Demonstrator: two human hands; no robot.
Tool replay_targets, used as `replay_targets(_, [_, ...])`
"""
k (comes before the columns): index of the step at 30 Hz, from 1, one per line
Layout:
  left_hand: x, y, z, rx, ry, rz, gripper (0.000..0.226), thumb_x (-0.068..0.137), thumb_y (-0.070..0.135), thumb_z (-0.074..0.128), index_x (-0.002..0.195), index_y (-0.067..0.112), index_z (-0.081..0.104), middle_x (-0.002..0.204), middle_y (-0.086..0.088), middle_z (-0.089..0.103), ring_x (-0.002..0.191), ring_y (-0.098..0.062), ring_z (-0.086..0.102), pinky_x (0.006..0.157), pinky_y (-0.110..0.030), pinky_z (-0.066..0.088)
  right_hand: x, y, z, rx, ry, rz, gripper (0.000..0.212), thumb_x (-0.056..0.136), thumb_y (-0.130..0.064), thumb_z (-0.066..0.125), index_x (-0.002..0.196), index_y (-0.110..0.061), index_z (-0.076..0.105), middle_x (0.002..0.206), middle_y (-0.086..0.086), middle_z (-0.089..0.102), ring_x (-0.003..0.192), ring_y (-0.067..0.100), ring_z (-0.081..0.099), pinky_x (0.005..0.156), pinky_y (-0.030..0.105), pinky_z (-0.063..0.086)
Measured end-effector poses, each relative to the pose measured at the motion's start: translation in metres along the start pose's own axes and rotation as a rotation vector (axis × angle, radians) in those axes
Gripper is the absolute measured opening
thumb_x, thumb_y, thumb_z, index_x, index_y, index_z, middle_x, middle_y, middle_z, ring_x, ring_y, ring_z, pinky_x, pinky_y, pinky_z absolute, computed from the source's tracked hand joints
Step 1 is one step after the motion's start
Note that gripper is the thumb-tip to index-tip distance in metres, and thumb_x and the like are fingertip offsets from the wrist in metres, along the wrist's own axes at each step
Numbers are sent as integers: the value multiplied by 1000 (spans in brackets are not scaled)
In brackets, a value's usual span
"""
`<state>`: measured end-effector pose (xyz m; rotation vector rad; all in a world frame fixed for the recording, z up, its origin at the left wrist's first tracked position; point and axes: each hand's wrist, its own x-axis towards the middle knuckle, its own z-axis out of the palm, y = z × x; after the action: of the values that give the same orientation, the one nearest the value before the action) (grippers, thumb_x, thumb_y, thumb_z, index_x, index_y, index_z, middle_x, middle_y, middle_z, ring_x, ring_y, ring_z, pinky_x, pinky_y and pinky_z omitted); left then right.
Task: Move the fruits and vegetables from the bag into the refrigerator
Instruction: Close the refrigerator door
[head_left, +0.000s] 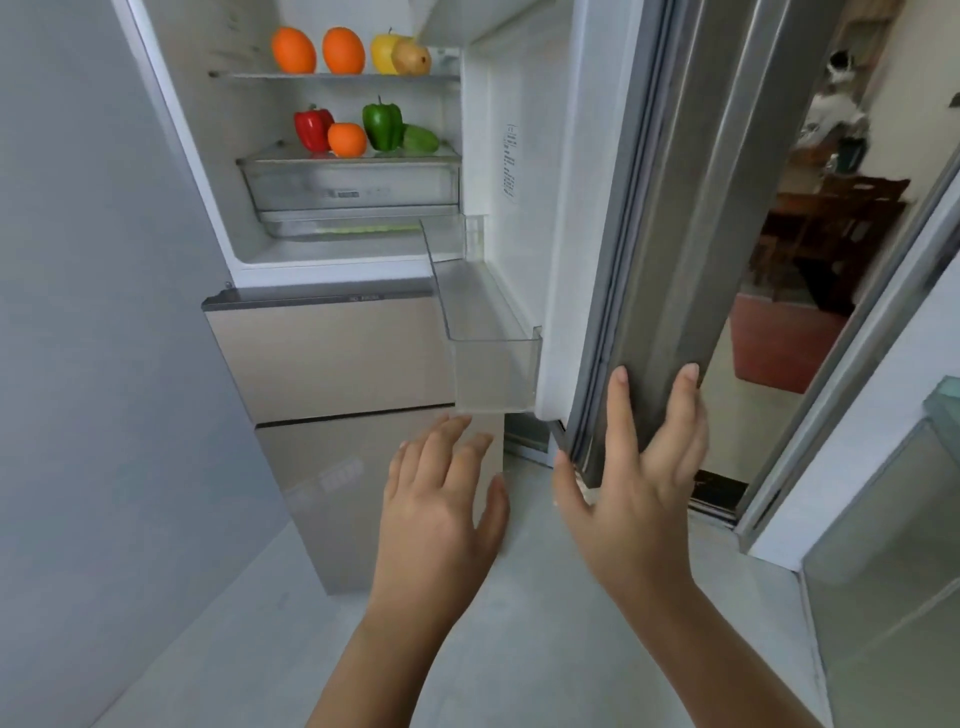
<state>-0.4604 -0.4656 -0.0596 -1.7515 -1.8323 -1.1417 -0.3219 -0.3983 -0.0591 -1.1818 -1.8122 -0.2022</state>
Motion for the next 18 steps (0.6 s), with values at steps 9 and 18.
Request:
replay_targets(9, [-33, -60, -52, 101, 44, -99, 31, 84, 25, 47, 106, 6, 61, 114, -13, 61, 104, -31, 56, 85, -42, 47, -27, -94, 21, 113, -90, -165, 61, 80, -30, 48, 136, -7, 41, 147, 22, 15, 132, 44, 20, 106, 53, 28])
replay_targets(18, [-49, -122, -81, 225, 85, -181, 30, 85, 26, 47, 109, 10, 56, 115, -10, 62, 114, -28, 52, 90, -44, 47, -22, -156, 69, 226, -207, -479, 58, 75, -20, 55, 131, -6, 46, 144, 25, 29, 133, 39, 24, 107, 49, 28])
